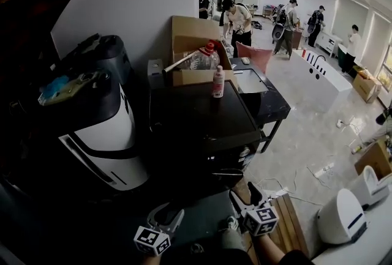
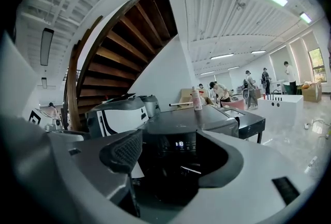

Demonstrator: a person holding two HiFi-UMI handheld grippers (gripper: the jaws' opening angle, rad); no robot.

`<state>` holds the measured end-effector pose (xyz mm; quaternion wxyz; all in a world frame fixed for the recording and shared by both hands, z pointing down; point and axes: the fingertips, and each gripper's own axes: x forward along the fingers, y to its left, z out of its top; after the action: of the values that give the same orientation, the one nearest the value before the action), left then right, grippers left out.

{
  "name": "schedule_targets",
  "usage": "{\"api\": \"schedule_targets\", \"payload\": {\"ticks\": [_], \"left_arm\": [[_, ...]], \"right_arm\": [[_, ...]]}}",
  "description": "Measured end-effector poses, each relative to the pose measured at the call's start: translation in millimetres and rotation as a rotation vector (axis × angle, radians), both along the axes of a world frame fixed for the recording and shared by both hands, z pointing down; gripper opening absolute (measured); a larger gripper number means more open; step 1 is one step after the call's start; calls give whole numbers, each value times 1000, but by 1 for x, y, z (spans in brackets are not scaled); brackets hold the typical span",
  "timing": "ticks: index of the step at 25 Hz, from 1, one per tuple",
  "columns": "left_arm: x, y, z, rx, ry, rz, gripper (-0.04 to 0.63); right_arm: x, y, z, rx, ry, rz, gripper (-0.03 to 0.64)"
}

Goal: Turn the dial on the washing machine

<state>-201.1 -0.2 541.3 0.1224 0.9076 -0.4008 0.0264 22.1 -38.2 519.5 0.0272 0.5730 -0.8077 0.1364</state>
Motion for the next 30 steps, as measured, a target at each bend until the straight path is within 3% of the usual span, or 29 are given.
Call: {"api": "schedule_targets", "payload": {"ticks": [10, 30], "left_arm": [[10, -24, 5, -9, -1, -14, 162], [77, -110, 7, -42, -30, -69, 162]], "right_arm": [[32, -39, 33, -72, 83, 10, 318], [92, -160, 95, -190, 201, -82, 354]]}}
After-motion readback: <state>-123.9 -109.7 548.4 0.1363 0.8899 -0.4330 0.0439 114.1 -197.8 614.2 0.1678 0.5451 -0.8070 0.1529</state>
